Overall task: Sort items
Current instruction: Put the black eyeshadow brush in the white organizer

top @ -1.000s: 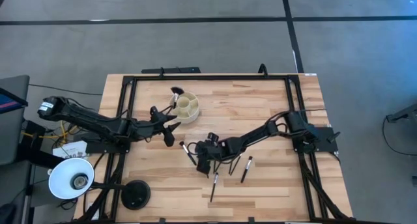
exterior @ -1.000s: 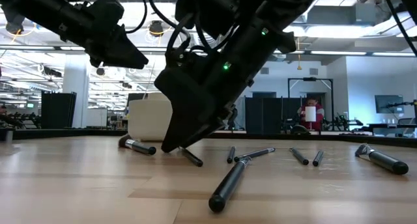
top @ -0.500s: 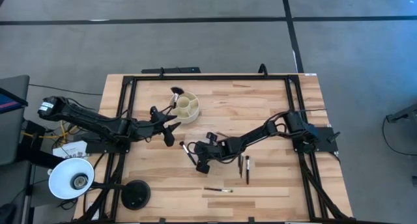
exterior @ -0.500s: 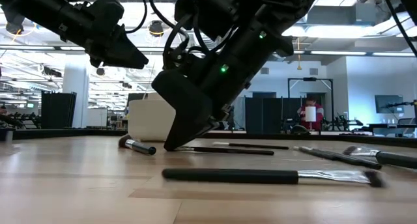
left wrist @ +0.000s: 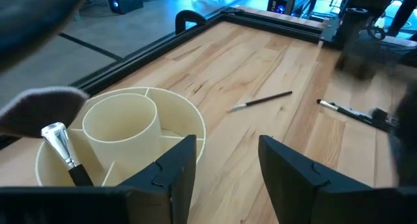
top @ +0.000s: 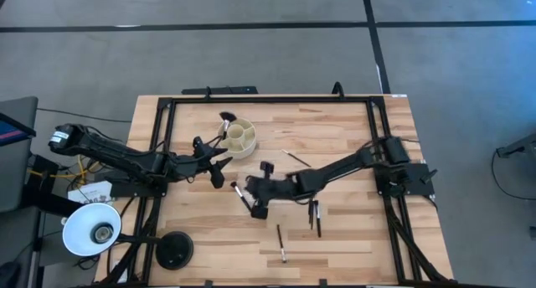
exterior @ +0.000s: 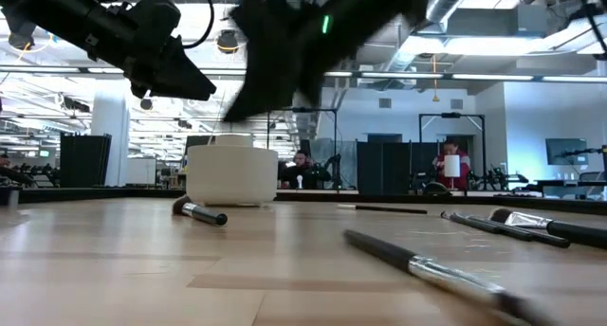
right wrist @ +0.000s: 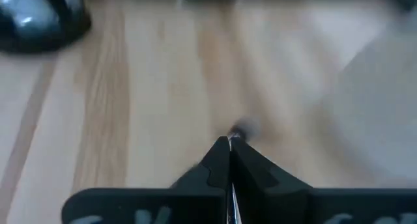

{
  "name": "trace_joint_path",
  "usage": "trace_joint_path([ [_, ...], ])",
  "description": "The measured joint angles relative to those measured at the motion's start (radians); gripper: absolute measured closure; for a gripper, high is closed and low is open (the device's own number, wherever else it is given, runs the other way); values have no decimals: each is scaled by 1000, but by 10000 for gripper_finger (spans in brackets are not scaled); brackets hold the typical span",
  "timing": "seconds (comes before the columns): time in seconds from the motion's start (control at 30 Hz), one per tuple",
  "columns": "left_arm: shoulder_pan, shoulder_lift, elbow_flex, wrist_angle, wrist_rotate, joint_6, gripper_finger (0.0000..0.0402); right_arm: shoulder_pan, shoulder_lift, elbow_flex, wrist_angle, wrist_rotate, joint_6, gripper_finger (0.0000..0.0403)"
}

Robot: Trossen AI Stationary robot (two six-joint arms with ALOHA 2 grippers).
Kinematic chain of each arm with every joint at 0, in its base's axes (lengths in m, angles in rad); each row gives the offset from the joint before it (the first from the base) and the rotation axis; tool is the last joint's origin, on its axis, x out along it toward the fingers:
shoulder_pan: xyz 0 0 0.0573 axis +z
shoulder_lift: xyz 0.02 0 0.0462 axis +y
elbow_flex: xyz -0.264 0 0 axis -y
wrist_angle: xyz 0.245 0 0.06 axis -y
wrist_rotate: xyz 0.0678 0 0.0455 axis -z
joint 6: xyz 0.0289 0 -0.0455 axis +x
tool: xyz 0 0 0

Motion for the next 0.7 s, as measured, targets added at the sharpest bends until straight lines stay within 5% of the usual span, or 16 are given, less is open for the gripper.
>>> trace_joint_path([
  [0.13,0,0,0,0,0,0,239,24,-168,0,46,127,-239,402],
  [0.23,0,0,0,0,0,0,239,27,-290,-30,175,108,-439,402],
  [0.47,0,0,0,0,0,0,239,-118,-407,-325,769,-338,-495,403],
  [0.7,0,0,0,0,0,0,239,-317,-148,-503,1541,-522,-336,403],
])
